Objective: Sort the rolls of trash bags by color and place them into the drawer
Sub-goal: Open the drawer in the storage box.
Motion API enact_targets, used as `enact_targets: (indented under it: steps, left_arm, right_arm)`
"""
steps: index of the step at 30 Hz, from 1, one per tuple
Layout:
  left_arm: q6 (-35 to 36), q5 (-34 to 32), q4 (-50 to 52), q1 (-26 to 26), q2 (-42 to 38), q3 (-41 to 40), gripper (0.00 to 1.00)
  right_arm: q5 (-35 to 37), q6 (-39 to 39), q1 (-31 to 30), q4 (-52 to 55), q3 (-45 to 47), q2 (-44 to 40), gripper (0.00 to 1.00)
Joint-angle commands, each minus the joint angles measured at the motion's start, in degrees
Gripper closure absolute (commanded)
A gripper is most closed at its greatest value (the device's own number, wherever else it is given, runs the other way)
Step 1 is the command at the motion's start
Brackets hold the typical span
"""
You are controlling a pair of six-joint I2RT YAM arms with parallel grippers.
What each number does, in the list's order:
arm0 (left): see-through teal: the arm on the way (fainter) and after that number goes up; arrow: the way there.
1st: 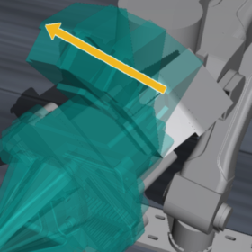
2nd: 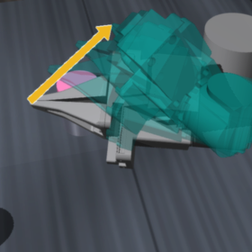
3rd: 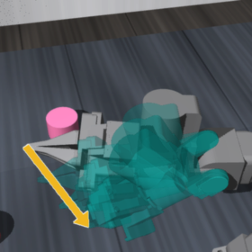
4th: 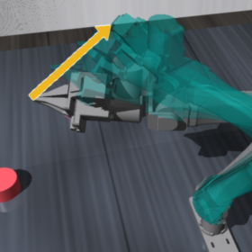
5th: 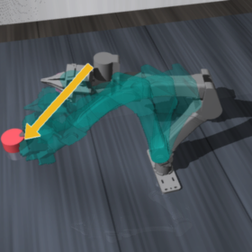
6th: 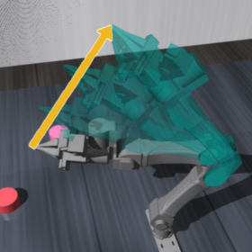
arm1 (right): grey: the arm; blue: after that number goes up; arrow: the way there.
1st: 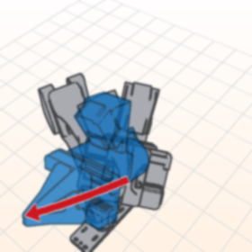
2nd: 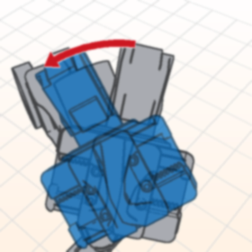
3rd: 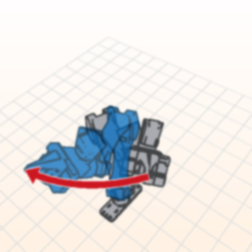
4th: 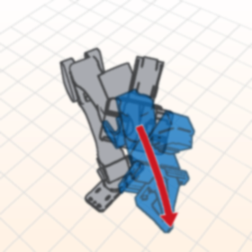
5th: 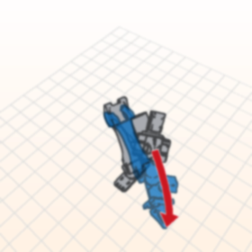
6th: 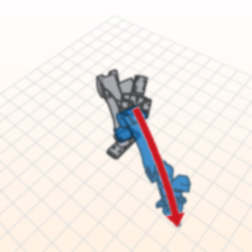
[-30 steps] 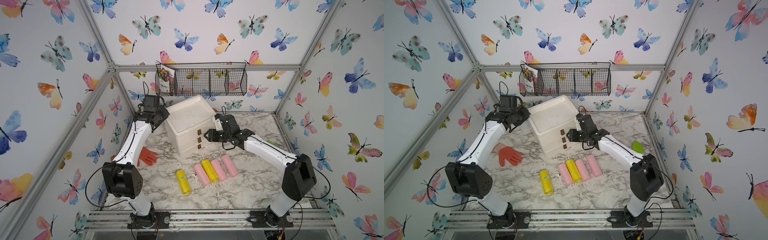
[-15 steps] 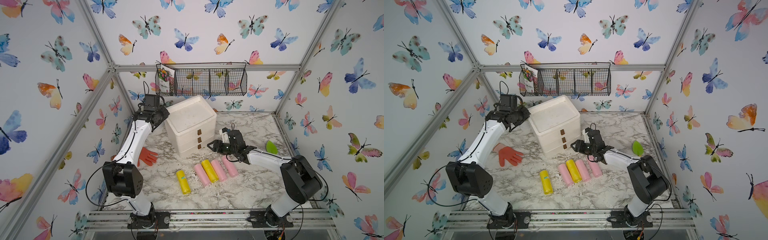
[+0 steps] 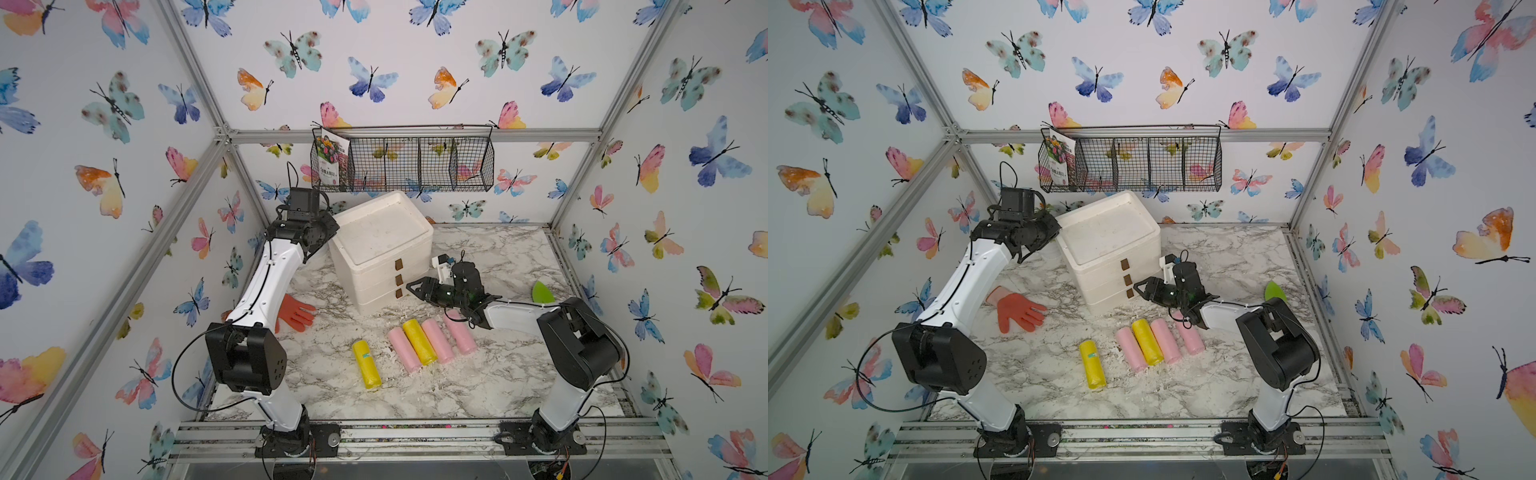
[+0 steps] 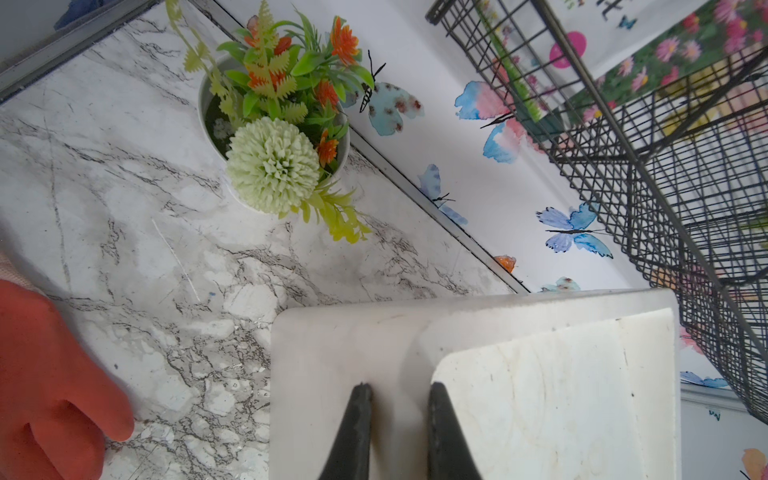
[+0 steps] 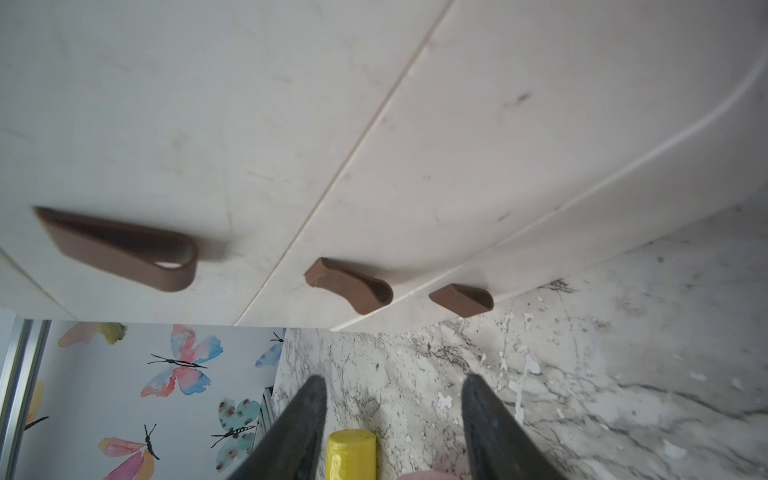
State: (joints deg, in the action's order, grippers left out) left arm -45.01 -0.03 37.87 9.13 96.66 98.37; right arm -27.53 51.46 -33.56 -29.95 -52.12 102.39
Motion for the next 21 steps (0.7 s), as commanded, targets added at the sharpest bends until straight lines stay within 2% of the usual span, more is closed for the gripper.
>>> enact_targets:
  steps: [1, 21]
  left_arm:
    - [0.09, 7.68, 6.28, 2.04, 1.9, -1.12, 1.0]
    - [-0.25, 7.93, 5.18, 2.14, 2.63, -1.22, 1.0]
  right_arm:
    - [-1.65, 1.96, 0.34, -5.2, -1.26, 1.7, 0.45]
    - [-3.76, 6.97, -0.01, -14.05, -5.79, 9.9, 0.49]
